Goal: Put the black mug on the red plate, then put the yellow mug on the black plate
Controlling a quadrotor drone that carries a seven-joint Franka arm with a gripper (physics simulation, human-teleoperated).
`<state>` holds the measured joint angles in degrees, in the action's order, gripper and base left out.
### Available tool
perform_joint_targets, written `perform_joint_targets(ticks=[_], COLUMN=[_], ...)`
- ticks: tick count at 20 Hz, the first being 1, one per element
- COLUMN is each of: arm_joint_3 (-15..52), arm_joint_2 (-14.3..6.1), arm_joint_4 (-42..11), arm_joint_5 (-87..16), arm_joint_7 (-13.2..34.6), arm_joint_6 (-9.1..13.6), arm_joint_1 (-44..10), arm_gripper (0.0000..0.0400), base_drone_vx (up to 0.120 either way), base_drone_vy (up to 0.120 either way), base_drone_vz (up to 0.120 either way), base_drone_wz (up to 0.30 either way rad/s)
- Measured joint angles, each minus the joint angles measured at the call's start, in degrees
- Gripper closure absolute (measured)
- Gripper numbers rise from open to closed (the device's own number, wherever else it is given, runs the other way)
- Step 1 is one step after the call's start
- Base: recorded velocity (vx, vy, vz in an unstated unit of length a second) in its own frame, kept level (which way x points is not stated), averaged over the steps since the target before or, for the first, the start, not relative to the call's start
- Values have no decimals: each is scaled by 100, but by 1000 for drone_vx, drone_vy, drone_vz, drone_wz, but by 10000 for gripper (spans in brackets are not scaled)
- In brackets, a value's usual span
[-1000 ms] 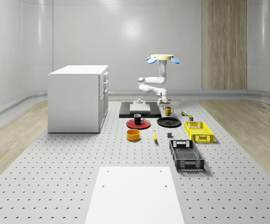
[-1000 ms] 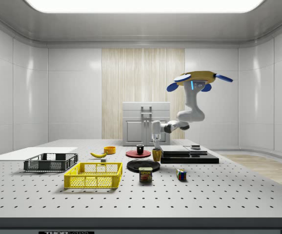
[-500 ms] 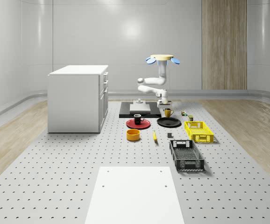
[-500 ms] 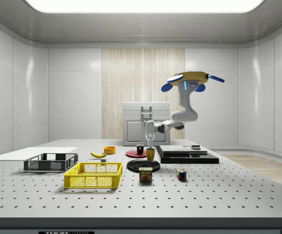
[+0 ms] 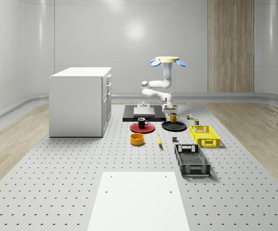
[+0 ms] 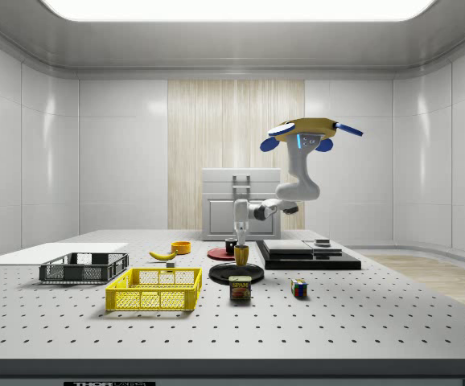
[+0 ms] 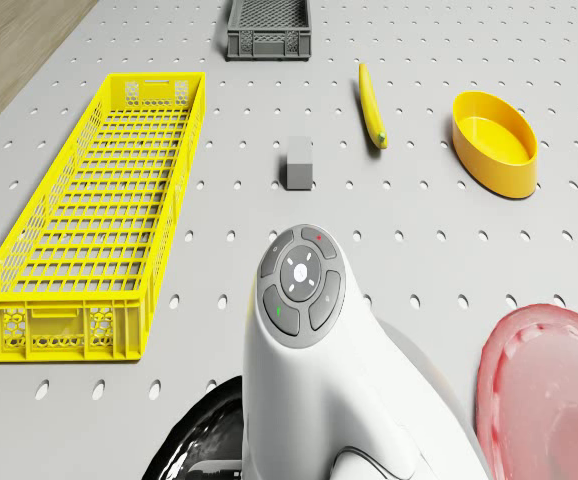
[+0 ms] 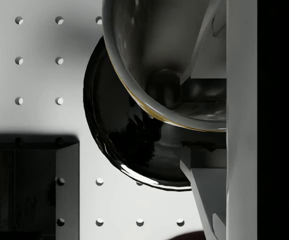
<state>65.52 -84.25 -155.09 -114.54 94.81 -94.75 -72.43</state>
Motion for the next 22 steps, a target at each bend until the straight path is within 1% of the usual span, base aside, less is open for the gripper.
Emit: perform_joint_targets(ticks=[7,16,17,18,19,20,22], arm_joint_3=[-389,-644,-658,-660,-645,-617,-536], arm_joint_2=[55,210,221,230,235,236,234], arm_joint_4=[201,341,349,349,337,318,264], arm_joint_5=[-361,-643,-660,-665,-654,-632,-562], arm_joint_7=[-8,127,131,134,136,137,141], arm_joint_6=[-191,-220,-220,-212,-196,-174,-116], arm_joint_1=[-95,-286,-292,-294,-290,-281,-257], arm_gripper=[290,290,267,208,162,126,77], base_drone_vx=[0,0,0,0,0,0,0], base_drone_vy=[0,0,0,0,0,0,0], base_drone_vz=[0,0,0,0,0,0,0], base_drone_wz=[0,0,0,0,0,0,0])
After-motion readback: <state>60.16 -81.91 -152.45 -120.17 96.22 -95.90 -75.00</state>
